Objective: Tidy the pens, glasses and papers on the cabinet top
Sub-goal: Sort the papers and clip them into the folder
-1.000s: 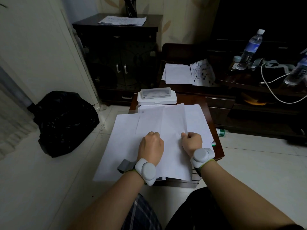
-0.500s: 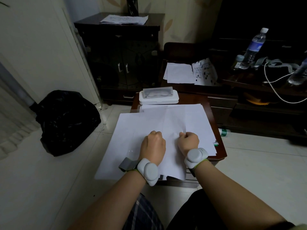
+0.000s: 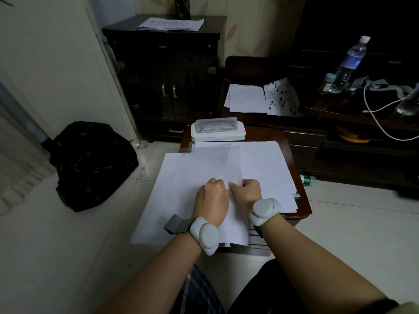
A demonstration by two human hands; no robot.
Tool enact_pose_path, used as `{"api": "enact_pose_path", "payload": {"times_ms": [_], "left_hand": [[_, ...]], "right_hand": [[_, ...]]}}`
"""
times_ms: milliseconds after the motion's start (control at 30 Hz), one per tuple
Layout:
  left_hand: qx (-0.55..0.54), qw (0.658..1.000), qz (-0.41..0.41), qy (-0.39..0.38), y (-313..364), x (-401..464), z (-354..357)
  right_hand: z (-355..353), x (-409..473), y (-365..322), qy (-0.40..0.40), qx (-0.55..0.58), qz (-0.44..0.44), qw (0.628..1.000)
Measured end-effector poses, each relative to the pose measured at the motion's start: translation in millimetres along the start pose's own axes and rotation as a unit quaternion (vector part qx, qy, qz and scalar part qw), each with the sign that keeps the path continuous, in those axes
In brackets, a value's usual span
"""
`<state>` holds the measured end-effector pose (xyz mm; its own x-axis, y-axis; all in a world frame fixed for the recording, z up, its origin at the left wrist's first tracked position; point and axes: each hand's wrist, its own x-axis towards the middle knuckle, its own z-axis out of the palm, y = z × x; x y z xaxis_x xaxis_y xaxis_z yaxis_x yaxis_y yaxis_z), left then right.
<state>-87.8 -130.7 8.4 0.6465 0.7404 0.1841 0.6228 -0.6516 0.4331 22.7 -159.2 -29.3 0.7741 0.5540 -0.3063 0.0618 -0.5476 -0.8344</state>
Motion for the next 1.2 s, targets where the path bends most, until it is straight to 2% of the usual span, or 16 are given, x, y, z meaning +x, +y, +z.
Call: {"api": "enact_pose_path", "payload": {"times_ms": [233, 433, 567, 633, 733, 900, 1200], "left_hand": [[-0.017, 1.0, 0.003, 0.002, 2, -2, -2], [0.037, 0.999, 0.031, -0.014, -1, -2, -7], [0.056, 0.996, 0.069, -0.009, 6, -2, -11], [0.077, 0.995, 0.063, -0.006, 7, 1, -6], [0.045, 0.997, 0.062, -0.005, 7, 3, -1], [0.07, 0.992, 0.103, 0.021, 3, 1, -1], [0.107, 0.986, 0.112, 0.059, -3, 5, 8]], "right_hand": [[9, 1, -1, 0.008, 0.002, 0.02, 1.0], [14, 5, 5, 0.033, 0.0, 0.031, 0.999], [19, 4, 7, 0.009, -0.008, 0.023, 1.0], [22, 0, 6, -0.015, -0.045, 0.004, 0.999], [28, 1, 11, -0.053, -0.051, -0.032, 0.997], [29, 2, 9, -0.068, -0.046, -0.035, 0.996], [28, 12, 12, -0.08, -0.047, -0.058, 0.994]]}}
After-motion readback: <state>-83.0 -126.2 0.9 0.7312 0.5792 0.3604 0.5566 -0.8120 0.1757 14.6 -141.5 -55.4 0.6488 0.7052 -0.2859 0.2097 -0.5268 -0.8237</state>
